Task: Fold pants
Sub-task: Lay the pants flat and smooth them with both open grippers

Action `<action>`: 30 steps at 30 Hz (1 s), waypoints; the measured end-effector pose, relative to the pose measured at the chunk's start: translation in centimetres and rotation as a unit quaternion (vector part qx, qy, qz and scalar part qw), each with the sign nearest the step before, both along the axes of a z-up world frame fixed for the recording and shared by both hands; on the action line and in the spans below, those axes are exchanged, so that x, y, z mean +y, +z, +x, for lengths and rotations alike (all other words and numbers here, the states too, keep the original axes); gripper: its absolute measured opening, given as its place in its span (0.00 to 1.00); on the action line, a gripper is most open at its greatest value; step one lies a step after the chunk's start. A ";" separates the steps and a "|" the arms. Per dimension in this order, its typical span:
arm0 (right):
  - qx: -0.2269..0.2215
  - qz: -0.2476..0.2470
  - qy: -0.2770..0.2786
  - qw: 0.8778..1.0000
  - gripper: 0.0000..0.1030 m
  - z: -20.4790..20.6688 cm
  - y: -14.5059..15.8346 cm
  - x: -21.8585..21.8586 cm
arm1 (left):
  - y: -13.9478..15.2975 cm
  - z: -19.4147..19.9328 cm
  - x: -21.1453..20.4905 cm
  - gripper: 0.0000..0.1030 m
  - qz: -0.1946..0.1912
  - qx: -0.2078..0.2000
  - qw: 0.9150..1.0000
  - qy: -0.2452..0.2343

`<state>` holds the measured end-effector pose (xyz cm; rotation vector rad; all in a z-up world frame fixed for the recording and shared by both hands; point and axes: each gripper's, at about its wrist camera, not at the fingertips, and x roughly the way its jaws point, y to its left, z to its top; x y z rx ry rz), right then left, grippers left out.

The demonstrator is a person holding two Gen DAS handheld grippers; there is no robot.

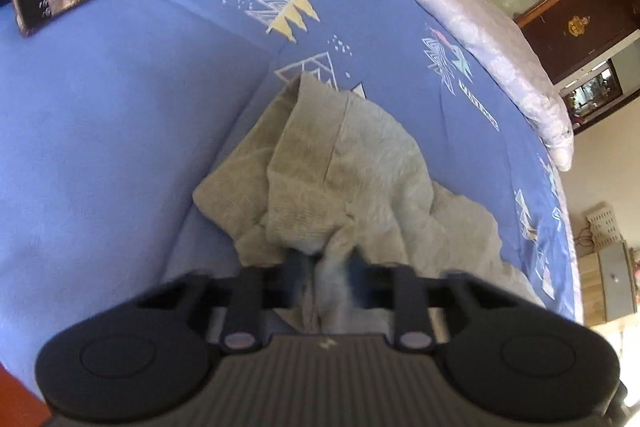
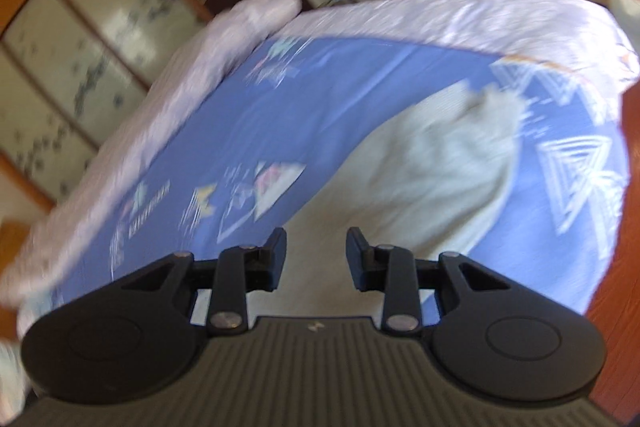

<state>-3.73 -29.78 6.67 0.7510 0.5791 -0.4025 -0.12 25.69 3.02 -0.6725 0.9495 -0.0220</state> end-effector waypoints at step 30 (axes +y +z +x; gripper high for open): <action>0.028 0.004 0.255 0.967 0.37 9.9 -1.1 13.6 | 5.7 4.3 -7.2 0.42 0.235 -0.158 0.955 -0.089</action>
